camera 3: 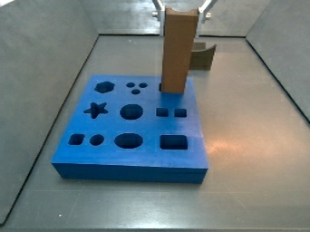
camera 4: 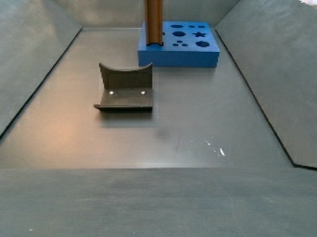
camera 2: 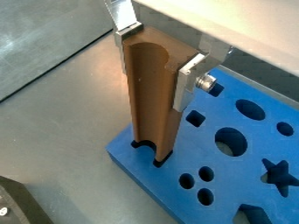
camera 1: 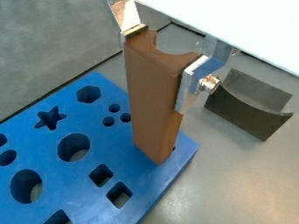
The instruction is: Insert the arch object.
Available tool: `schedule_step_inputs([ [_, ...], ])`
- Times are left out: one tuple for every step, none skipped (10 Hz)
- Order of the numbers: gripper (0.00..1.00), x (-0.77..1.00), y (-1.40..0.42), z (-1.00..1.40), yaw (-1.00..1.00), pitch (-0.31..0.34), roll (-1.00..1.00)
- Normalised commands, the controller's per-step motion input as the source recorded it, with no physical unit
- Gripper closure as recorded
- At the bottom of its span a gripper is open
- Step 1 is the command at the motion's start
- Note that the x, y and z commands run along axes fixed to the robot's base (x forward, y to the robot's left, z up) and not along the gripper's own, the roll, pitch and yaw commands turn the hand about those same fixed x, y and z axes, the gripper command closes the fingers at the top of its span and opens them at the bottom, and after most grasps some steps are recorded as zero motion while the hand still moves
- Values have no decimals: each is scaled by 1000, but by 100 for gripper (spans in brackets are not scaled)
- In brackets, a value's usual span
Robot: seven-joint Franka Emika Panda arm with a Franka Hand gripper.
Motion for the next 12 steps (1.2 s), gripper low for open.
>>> schedule_step_inputs([
  [100,-120,154,-237,0,0,54],
  [100,0,246,-229,0,0,110],
  [100,51,206,-306,11,0,156],
  [100,274,123,-420,3,0,157],
  [100,323,0,-463,0,0,71],
  [100,194,-129,-409,-94,0,-1],
  [100,94,-149,-366,-111,-16,-73],
  [100,0,-126,-320,-94,-23,-111],
  [100,0,-74,-280,-51,-27,-131],
  [100,0,-66,-294,-37,-37,-140],
  [100,0,-46,-323,-29,-31,-134],
  [100,0,-31,-306,-6,-31,-134],
])
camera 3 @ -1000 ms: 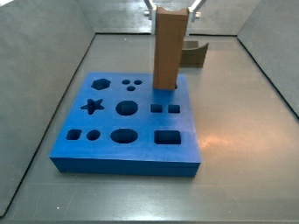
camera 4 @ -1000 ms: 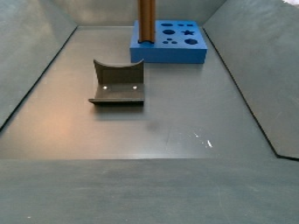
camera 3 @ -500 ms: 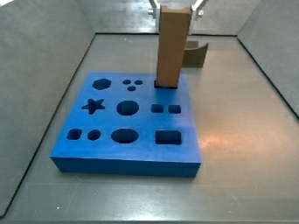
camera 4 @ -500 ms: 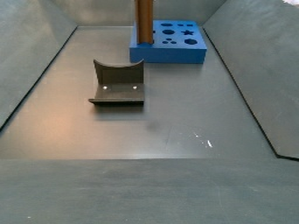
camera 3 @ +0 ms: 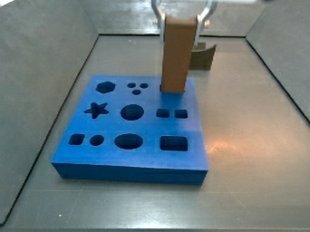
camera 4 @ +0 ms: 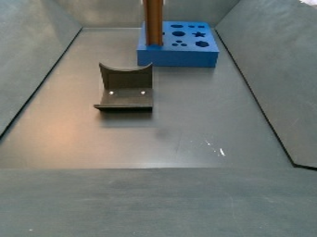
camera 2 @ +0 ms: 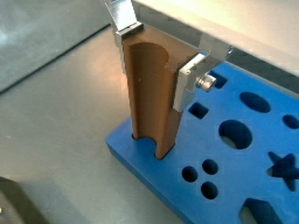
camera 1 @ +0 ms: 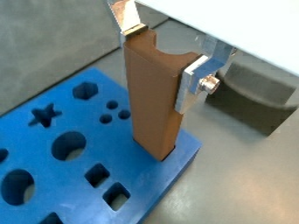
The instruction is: Insert the arch object.
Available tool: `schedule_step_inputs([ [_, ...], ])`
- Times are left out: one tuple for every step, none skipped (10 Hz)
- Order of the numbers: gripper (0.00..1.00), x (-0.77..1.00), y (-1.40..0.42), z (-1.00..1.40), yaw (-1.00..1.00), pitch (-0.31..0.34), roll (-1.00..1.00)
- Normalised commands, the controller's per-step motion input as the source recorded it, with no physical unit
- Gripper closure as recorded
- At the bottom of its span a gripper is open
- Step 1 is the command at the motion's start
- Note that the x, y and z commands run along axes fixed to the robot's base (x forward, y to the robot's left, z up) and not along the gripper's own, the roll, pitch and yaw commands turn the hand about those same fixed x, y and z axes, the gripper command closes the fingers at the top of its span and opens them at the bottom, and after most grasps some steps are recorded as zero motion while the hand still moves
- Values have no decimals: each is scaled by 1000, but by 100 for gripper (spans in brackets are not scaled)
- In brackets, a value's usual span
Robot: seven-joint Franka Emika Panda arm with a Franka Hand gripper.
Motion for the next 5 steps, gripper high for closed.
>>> schedule_step_inputs([
  [100,0,0,-329,0,-27,-107],
  [100,0,0,-303,0,0,-54],
  [100,17,0,-246,0,0,-24],
  [100,0,80,-251,77,0,0],
  [100,0,134,-229,126,-4,0],
])
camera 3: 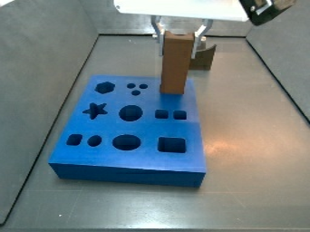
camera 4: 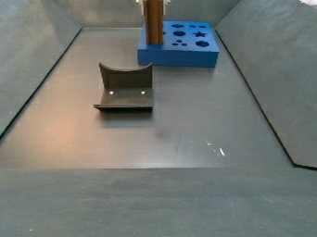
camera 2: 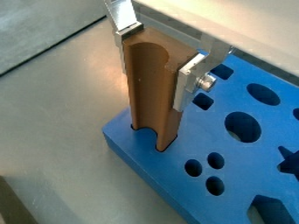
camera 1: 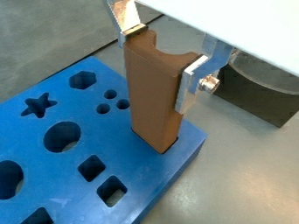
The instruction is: Insert the arch object.
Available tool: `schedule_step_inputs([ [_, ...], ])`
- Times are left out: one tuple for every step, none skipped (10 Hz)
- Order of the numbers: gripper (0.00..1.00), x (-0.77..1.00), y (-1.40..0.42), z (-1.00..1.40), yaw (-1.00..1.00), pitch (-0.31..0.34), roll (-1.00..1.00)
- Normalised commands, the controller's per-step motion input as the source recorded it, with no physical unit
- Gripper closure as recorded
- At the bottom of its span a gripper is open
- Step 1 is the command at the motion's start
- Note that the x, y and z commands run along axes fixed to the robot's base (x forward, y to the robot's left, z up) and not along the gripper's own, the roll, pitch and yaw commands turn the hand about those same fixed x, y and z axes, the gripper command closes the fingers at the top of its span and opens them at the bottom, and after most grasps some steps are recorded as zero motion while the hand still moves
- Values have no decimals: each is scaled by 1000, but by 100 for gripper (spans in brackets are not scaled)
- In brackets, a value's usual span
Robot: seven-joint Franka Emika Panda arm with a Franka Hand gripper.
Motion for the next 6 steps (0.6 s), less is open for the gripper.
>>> schedule_step_inputs([
  [100,0,189,-140,74,0,0],
  [100,0,349,-43,14,0,-20],
  [100,0,397,-37,29,0,-41],
  [100,0,94,0,0,0,-67],
  [100,0,31,0,0,-10,-63],
  [100,0,0,0,0,0,0],
])
